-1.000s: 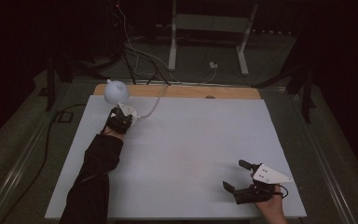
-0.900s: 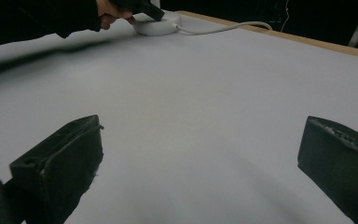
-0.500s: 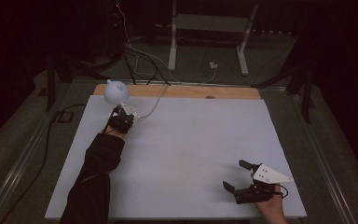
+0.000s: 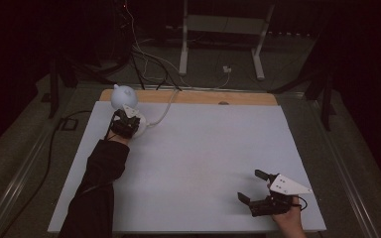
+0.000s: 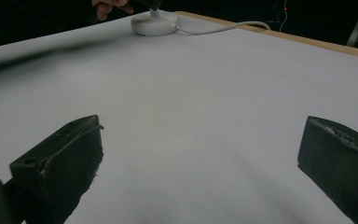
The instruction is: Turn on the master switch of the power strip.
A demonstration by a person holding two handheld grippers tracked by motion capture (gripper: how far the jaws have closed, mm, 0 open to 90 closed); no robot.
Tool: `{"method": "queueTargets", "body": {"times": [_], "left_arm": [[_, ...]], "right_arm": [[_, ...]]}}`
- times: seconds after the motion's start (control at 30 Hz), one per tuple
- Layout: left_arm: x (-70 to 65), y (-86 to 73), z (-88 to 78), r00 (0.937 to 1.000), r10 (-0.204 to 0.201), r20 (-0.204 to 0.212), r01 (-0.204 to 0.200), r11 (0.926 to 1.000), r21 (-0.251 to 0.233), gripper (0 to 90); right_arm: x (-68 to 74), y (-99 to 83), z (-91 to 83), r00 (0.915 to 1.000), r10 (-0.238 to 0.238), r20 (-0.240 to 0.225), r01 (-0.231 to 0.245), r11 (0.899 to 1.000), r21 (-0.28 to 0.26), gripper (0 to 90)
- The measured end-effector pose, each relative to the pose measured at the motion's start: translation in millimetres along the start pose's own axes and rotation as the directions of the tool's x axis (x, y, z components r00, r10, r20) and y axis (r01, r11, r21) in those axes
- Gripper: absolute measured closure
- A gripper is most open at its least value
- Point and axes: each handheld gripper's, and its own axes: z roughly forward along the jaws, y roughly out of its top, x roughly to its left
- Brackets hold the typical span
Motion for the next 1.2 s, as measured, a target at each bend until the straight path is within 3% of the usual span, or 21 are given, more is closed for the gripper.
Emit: {"method": "queueTargets", "body": {"times": [0.27, 0.37, 0.57, 0.7, 0.73, 0.8, 0.87, 0.93, 1.2], "left_arm": [[-3.7, 0.9, -7.1, 0.9995, -0.01, 0.03, 0.011, 0.9999, -0.007, 90.0], [-6.2, 1.8, -10.8, 0.9982, -0.011, 0.059, 0.011, 0.9999, -0.006, 90.0], [-4.3, 3.6, -17.2, 0.9921, -0.048, 0.115, 0.049, 0.9988, 0.001, 90.0], [-3.5, 4.8, -20.1, 0.9894, -0.051, 0.136, 0.049, 0.9987, 0.013, 88.4], [-3.4, 5.0, -21.2, 0.9899, -0.048, 0.134, 0.047, 0.9988, 0.015, 79.5], [-3.5, 6.0, -24.8, 0.9869, -0.057, 0.151, 0.055, 0.9984, 0.016, 79.3], [-4.4, 7.5, -26.8, 0.9837, -0.063, 0.168, 0.059, 0.9979, 0.025, 70.2], [-6.0, 8.9, -28.8, 0.9848, -0.049, 0.167, 0.044, 0.9985, 0.033, 62.3], [-10.3, 9.6, -31.7, 0.9727, -0.066, 0.222, 0.054, 0.9966, 0.063, 28.8]], "right_arm": [[0.0, 0.2, -0.2, 1.0, -0.001, 0.001, 0.001, 1.0, -0.001, 0.0], [-0.1, 0.3, -0.3, 1.0, 0.0, 0.0, 0.0, 1.0, -0.003, 0.0], [-0.5, 0.4, -0.9, 1.0, 0.0, 0.0, 0.0, 1.0, -0.004, 0.0], [-0.5, 0.4, -0.7, 1.0, 0.0, 0.0, 0.0, 1.0, -0.004, 0.0], [-0.3, 0.6, -0.9, 1.0, -0.002, 0.0, 0.002, 1.0, -0.004, 0.0], [-0.2, 0.7, -1.0, 1.0, -0.003, 0.0, 0.003, 1.0, -0.006, 0.0], [-0.2, 0.9, -1.1, 1.0, -0.002, 0.001, 0.002, 1.0, -0.008, 0.0], [0.0, 1.1, -1.3, 1.0, 0.0, 0.001, 0.0, 1.0, -0.01, 0.0], [-0.1, 0.7, -0.7, 1.0, -0.003, -0.002, 0.003, 1.0, -0.006, 0.0]]}}
